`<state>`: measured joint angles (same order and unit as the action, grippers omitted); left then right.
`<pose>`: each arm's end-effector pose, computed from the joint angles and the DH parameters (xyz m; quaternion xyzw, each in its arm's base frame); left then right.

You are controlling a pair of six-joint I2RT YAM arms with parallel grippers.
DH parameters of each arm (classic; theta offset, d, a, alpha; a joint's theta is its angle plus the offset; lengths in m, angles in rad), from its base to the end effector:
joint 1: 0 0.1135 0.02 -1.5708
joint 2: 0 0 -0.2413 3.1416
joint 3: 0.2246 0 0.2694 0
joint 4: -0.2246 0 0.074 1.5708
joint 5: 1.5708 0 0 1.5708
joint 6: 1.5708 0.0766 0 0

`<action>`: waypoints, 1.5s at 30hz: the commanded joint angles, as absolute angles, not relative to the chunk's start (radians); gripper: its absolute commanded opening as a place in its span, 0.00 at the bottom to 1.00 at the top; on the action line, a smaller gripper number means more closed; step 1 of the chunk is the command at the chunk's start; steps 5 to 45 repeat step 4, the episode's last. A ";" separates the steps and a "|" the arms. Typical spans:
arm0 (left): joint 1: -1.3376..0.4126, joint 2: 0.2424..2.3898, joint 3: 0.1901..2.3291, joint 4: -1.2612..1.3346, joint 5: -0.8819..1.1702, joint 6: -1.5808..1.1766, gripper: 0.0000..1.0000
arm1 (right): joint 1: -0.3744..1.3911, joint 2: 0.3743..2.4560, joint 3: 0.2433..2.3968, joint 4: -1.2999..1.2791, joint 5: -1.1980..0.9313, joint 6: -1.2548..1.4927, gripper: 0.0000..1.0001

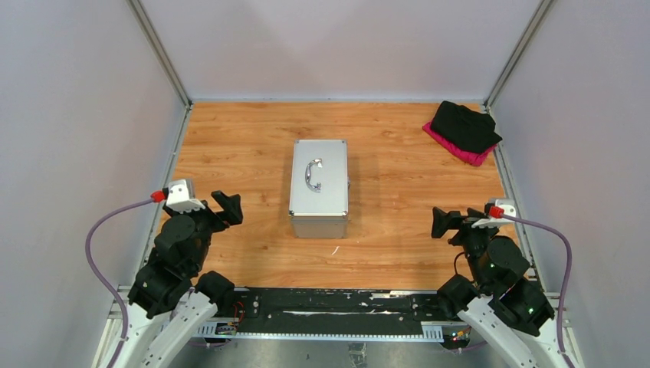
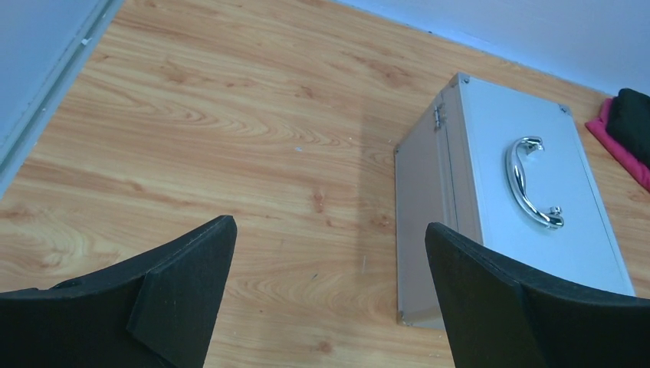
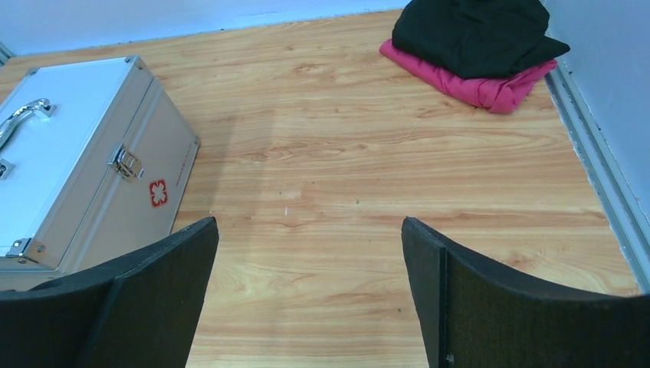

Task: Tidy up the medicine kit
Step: Reset both arms

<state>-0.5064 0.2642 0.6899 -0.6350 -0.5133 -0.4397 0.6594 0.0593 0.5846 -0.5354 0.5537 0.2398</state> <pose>0.1399 -0.0346 0.3104 -0.1346 0.7566 -0.1018 0.6318 0.1159 0.0389 0.3100 0.0457 0.7087 0.1192 0.6939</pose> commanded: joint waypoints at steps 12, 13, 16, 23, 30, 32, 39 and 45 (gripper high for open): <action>-0.509 0.296 0.721 -0.655 -0.572 -0.463 1.00 | 0.646 0.072 0.586 -0.549 0.591 0.230 0.95; -0.509 0.296 0.721 -0.655 -0.572 -0.463 1.00 | 0.646 0.072 0.586 -0.549 0.591 0.230 0.95; -0.509 0.296 0.721 -0.655 -0.572 -0.463 1.00 | 0.646 0.072 0.586 -0.549 0.591 0.230 0.95; -0.509 0.296 0.721 -0.655 -0.572 -0.463 1.00 | 0.646 0.072 0.586 -0.549 0.591 0.230 0.95; -0.509 0.296 0.721 -0.655 -0.572 -0.463 1.00 | 0.646 0.072 0.586 -0.549 0.591 0.230 0.95; -0.509 0.296 0.721 -0.655 -0.572 -0.463 1.00 | 0.646 0.072 0.586 -0.549 0.591 0.230 0.95; -0.509 0.296 0.721 -0.655 -0.572 -0.463 1.00 | 0.646 0.072 0.586 -0.549 0.591 0.230 0.95; -0.509 0.296 0.721 -0.655 -0.572 -0.463 1.00 | 0.646 0.072 0.586 -0.549 0.591 0.230 0.95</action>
